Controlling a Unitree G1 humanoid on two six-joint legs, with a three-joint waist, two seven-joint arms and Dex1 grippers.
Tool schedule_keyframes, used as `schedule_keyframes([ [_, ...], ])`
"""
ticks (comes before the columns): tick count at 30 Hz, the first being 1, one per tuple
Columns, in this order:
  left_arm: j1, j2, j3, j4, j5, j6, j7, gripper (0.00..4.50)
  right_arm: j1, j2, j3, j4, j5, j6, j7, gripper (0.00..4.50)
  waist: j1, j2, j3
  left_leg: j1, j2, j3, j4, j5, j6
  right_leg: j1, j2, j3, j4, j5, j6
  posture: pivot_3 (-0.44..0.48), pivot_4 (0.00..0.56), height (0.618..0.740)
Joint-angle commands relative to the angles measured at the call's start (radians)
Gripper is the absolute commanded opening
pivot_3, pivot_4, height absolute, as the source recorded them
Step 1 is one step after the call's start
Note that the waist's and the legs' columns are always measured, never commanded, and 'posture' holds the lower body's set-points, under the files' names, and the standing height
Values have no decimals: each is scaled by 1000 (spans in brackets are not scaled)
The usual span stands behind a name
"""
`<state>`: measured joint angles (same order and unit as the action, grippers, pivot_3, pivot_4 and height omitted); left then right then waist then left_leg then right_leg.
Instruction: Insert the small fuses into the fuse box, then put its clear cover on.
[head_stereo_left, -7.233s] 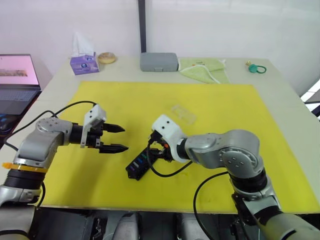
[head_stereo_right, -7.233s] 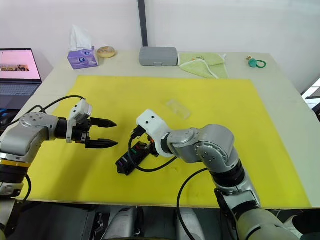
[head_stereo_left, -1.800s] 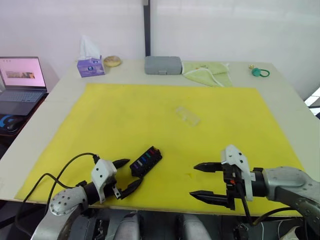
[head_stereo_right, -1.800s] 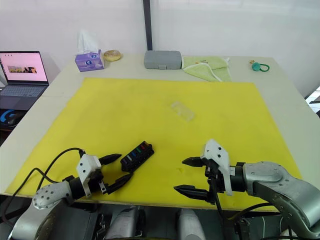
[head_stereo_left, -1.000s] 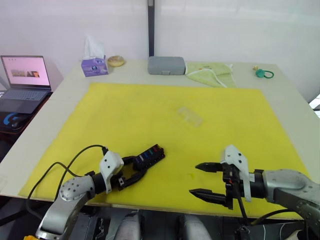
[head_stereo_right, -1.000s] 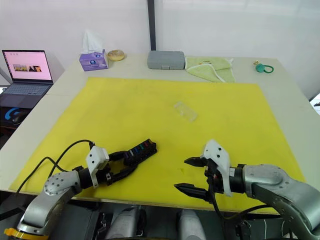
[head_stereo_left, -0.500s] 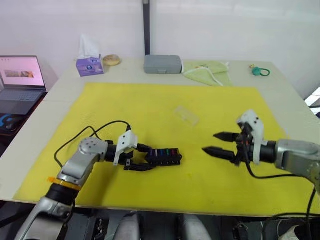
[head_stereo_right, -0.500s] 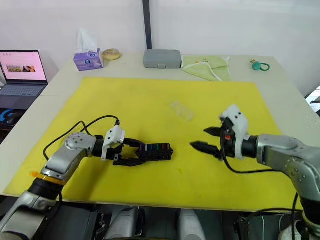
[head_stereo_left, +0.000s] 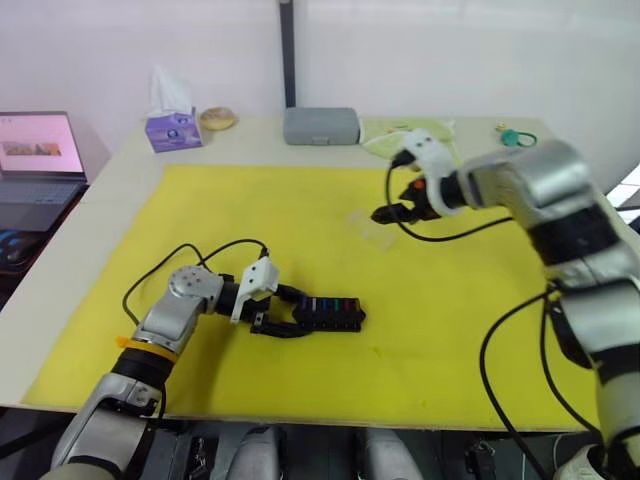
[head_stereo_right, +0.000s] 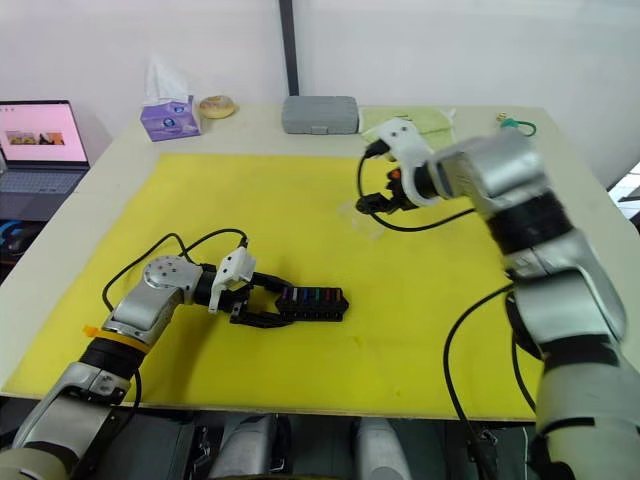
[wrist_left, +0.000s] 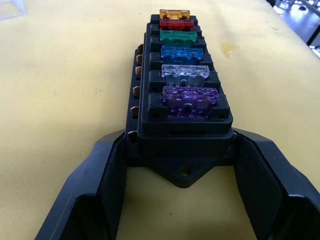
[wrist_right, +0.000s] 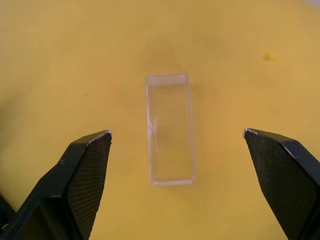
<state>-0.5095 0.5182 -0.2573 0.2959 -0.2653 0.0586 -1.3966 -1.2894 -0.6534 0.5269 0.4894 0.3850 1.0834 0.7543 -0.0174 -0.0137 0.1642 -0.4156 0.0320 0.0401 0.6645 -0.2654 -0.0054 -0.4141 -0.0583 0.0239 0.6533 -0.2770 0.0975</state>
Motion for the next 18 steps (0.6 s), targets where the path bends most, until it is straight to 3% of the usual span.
schedule_keyframes([
  [1,32,-2,1,-17,21,-2,28,2549,-67,60,75,195,-149,-160,121,4500,2,0,0,0,0,0,0,0,0,0,0,0,0,0,0,0,150,737],
  [10,119,-7,10,-107,18,20,98,2549,-134,178,82,453,-331,-294,296,4500,0,0,0,-5,0,0,1,0,0,-6,-2,0,3,1,1,0,150,737],
  [18,158,-23,12,-150,19,41,144,2549,-184,281,25,653,-436,-402,297,4500,-2,1,0,-5,0,3,1,0,0,-7,-2,0,4,0,1,0,150,737],
])
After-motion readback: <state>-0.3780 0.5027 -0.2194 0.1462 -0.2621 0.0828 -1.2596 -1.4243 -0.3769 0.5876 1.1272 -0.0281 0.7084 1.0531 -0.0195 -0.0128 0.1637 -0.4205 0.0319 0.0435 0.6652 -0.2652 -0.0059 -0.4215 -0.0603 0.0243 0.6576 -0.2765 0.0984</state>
